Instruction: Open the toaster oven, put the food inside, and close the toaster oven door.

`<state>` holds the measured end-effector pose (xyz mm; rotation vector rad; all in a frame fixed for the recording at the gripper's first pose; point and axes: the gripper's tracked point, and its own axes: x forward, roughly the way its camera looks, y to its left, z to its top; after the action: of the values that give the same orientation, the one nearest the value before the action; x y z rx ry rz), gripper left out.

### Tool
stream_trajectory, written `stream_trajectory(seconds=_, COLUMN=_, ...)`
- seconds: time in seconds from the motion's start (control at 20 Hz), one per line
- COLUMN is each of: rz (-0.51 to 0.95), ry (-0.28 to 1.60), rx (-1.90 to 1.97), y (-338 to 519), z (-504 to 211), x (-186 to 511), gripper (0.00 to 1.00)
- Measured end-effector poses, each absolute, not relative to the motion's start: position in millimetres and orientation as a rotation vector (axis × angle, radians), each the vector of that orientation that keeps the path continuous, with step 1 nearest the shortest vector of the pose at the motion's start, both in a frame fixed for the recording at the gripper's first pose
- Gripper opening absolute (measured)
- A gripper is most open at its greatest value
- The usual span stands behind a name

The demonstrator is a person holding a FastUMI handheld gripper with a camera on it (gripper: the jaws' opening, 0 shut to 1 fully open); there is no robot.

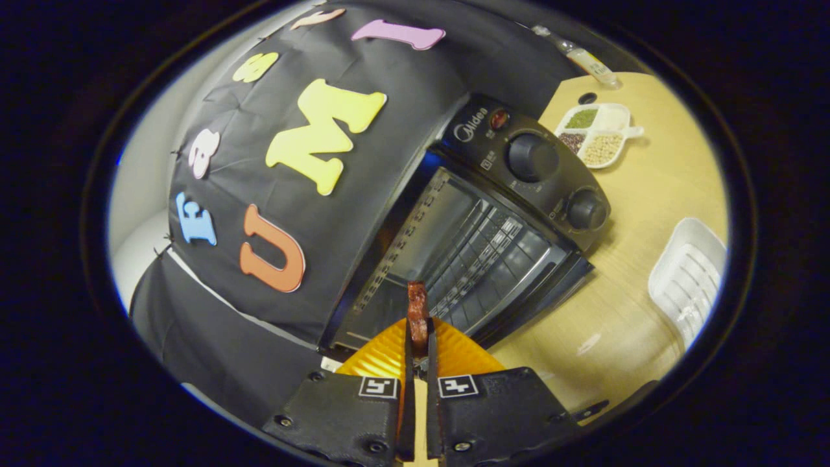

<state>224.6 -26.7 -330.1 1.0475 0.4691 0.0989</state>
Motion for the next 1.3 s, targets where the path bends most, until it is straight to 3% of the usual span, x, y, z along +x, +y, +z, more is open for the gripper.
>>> stream_trajectory(seconds=0.55, rz=0.013, ry=0.383, rx=0.863, y=-43.5, z=-350.8, x=289.0, gripper=0.1)
stream_trajectory(seconds=0.8, rz=-0.037, ry=0.371, rx=0.768, y=-49.5, z=-352.3, x=295.5, gripper=0.16)
stream_trajectory(seconds=0.9, rz=-0.07, ry=0.391, rx=0.71, y=-52.1, z=-358.5, x=293.5, gripper=0.42)
stream_trajectory(seconds=0.95, rz=-0.075, ry=0.409, rx=0.695, y=-50.4, z=-361.9, x=292.2, gripper=0.48)
stream_trajectory(seconds=1.0, rz=-0.085, ry=0.432, rx=0.68, y=-50.7, z=-366.0, x=288.6, gripper=0.64)
stream_trajectory(seconds=1.1, rz=-0.1, ry=0.463, rx=0.641, y=-51.5, z=-369.9, x=279.4, gripper=0.81)
stream_trajectory(seconds=1.25, rz=-0.085, ry=0.467, rx=0.561, y=-50.0, z=-360.3, x=258.0, gripper=0.86)
stream_trajectory(seconds=1.3, rz=-0.083, ry=0.47, rx=0.518, y=-49.9, z=-357.6, x=250.4, gripper=0.92)
